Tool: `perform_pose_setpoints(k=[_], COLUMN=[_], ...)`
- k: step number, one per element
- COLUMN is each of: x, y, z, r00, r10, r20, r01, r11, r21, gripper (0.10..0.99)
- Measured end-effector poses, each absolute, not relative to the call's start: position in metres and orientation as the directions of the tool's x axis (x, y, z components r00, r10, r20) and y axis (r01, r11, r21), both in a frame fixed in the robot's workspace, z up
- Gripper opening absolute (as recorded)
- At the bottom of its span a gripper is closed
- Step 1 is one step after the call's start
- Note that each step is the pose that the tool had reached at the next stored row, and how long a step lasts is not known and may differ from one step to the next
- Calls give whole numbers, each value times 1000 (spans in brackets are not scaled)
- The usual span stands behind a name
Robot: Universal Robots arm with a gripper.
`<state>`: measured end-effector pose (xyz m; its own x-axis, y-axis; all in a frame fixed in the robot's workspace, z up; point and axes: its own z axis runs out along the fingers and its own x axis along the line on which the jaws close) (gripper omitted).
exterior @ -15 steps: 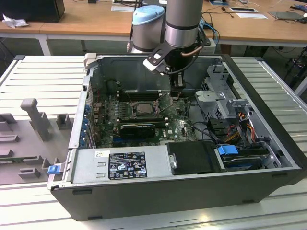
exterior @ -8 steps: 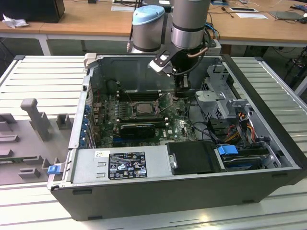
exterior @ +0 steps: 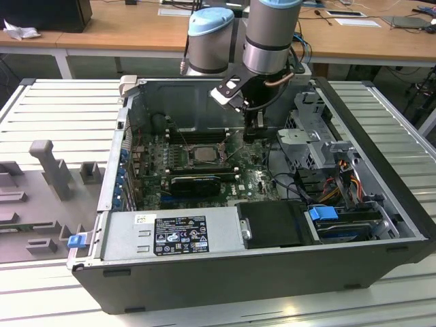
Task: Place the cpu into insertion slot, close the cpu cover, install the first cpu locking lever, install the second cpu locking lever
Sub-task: 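Close the cpu cover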
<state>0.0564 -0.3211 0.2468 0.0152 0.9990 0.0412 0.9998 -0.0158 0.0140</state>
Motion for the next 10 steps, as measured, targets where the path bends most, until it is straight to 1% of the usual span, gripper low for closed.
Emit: perform_pose_setpoints(k=[10], x=[45], y=[-321], z=[247], r00=[9], r10=[999], r20=[44], r01=[1000], r11=[-9], r21=[14], gripper=[106])
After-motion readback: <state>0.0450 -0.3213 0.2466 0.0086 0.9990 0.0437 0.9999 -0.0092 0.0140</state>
